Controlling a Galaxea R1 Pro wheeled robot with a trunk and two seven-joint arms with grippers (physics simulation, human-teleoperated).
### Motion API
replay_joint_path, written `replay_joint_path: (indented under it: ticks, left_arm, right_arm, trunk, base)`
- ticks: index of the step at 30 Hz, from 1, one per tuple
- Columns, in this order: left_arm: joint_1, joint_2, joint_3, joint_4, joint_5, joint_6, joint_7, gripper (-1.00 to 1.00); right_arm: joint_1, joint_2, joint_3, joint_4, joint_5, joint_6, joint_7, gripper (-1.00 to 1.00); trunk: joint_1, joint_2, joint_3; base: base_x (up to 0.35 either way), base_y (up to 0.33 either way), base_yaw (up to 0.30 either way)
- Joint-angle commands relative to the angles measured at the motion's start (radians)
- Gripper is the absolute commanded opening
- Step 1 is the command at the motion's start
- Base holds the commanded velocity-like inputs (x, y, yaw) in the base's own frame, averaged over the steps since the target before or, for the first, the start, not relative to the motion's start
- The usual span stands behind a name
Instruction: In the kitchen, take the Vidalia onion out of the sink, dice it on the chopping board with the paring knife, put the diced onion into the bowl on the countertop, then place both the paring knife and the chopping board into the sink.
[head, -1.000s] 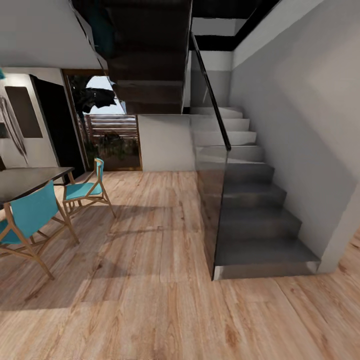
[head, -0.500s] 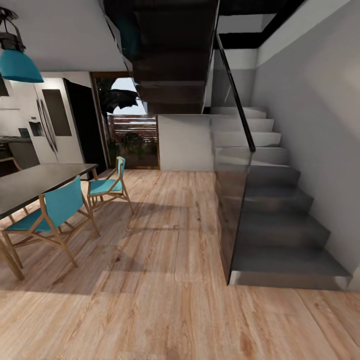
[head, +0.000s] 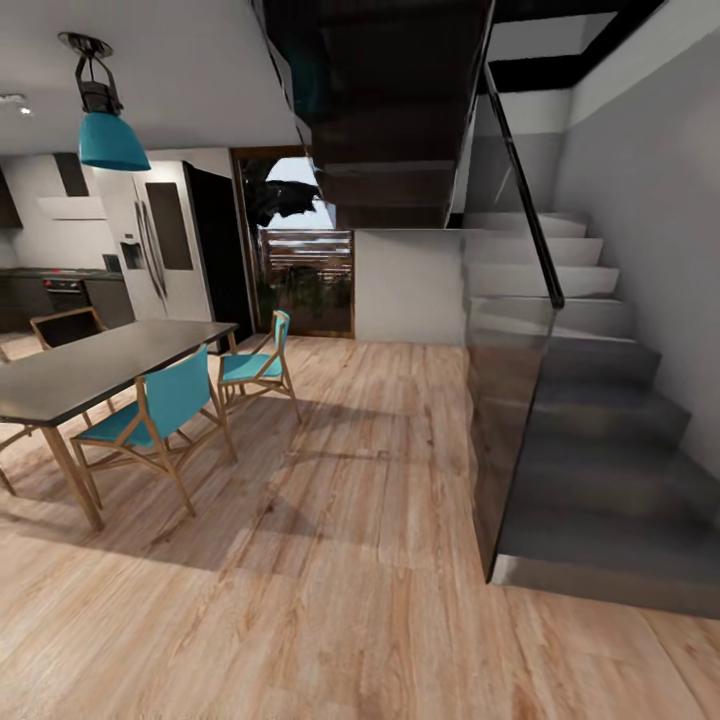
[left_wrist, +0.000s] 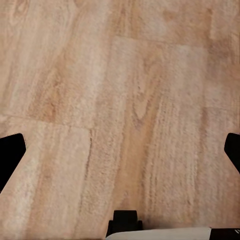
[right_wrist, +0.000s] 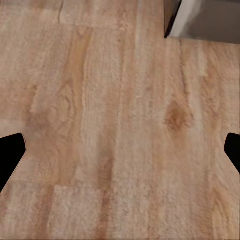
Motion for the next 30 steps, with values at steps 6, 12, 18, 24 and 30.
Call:
replay_joint_path:
  ticks: [6,12,18,24,30]
  left_arm:
    - [0.000,0.000,0.000,-0.001,-0.001,-0.002,0.000,1.00]
    - [0.000,0.000,-0.001,-0.001,-0.001,-0.002,0.000,1.00]
    - [0.000,0.000,-0.001,-0.001,-0.001,-0.002,0.000,1.00]
    - [0.000,0.000,-0.001,-0.001,-0.001,-0.002,0.000,1.00]
    - [0.000,0.000,-0.001,-0.001,-0.001,-0.002,0.000,1.00]
  right_arm:
    - [0.000,0.000,0.000,0.001,0.000,-0.003,-0.003,1.00]
    - [-0.001,0.000,0.000,0.001,0.000,-0.003,-0.003,1.00]
    - [0.000,0.000,0.000,0.000,0.000,-0.003,-0.003,1.00]
    - [0.000,0.000,0.000,0.002,0.000,-0.003,-0.003,1.00]
    - [0.000,0.000,0.000,0.002,0.000,-0.003,-0.003,1.00]
  trunk:
    - [0.000,0.000,-0.001]
    - [0.000,0.000,-0.001]
    - [0.000,0.000,-0.001]
    - [0.000,0.000,-0.001]
    - [0.000,0.000,-0.001]
  base:
    - [0.000,0.000,0.248]
    - [0.000,0.000,0.248]
    - [0.000,0.000,0.248]
    - [0.000,0.000,0.248]
    - [0.000,0.000,0.248]
